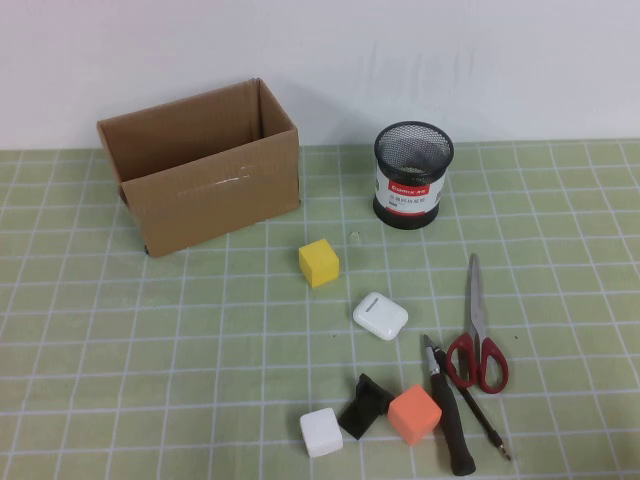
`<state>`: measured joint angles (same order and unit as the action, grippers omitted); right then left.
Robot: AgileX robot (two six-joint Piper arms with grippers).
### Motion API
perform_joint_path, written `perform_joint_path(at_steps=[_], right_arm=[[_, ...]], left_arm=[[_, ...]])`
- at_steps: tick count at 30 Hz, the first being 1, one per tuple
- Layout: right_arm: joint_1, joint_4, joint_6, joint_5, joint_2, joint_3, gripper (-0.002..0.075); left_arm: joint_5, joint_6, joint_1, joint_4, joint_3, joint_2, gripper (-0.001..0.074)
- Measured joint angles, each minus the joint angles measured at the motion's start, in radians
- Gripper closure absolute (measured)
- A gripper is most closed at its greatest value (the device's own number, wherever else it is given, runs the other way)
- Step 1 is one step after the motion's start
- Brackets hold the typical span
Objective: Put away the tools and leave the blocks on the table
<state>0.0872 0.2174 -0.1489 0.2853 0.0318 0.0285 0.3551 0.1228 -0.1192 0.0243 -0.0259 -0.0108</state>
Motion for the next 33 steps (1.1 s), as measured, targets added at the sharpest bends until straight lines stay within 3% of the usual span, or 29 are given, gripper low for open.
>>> perform_joint_path(at_steps=[22,27,33], right_arm=[[0.0,0.0,0.0,-0.039,0.0,0.0,0.0735],[0.0,0.004,0.0,-0.147,0.0,0.0,0.0735],[0.0,0.002,0.0,-0.474,0.0,0.0,0.0735]], left_arm=[[0.0,0.0,0.0,0.0,0.0,0.0,0.0739],[0.0,0.0,0.0,0.0,0.0,0.0,0.0739],[0.0,0.0,0.0,0.0,0.0,0.0,0.0739]])
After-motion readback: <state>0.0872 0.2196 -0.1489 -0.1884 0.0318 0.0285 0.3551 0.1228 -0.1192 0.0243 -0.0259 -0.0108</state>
